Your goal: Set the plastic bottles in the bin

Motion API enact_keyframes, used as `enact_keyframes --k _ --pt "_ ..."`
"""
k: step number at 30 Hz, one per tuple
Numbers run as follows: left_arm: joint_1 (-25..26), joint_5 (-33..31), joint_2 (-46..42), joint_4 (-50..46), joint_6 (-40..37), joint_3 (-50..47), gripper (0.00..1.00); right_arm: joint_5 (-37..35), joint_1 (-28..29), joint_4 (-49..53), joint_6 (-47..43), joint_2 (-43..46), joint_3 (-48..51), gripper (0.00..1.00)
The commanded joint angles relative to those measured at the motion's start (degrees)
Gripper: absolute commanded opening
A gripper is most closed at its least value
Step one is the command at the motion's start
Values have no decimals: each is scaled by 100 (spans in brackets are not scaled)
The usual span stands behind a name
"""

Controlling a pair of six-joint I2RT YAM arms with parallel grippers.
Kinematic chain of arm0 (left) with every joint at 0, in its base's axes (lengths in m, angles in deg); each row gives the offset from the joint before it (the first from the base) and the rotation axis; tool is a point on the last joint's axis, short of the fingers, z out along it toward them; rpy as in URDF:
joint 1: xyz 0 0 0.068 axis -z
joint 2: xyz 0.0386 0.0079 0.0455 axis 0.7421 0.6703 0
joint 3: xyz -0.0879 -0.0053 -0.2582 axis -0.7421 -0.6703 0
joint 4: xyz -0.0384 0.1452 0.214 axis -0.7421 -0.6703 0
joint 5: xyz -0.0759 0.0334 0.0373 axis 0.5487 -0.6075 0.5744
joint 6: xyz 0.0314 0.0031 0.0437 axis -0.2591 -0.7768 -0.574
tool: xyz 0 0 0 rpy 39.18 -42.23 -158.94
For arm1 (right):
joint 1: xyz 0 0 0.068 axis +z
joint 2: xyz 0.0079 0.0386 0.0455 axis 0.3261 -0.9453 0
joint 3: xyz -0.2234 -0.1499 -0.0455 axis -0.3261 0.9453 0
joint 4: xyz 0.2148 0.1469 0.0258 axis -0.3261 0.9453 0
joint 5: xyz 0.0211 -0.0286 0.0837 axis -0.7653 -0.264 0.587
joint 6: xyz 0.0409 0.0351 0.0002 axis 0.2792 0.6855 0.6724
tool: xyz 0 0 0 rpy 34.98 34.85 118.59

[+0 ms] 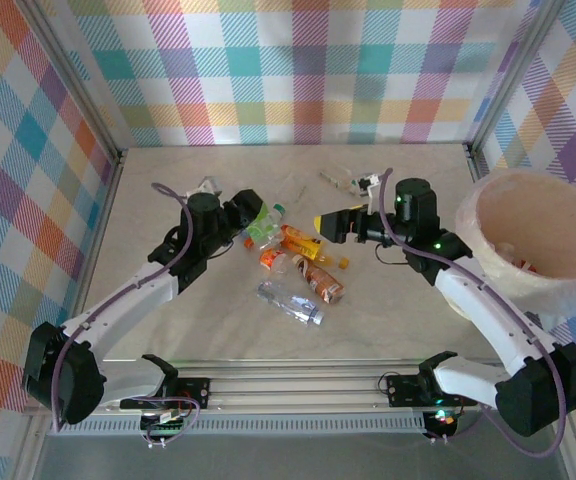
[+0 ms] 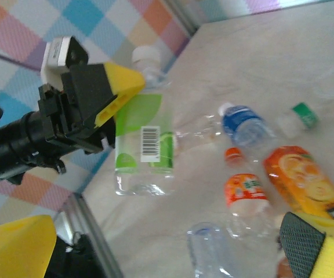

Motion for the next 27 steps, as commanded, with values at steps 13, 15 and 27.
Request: enact_keyframes --k 13,15,27 --pt "542 807 456 976 -269 598 56 573 795 -964 -105 -855 -322 100" --pt "564 784 497 976 -253 598 56 487 924 -1184 -184 -863 -274 100" --pt "634 818 644 1046 -227 664 56 -615 1124 -417 -293 -1422 -677 90"
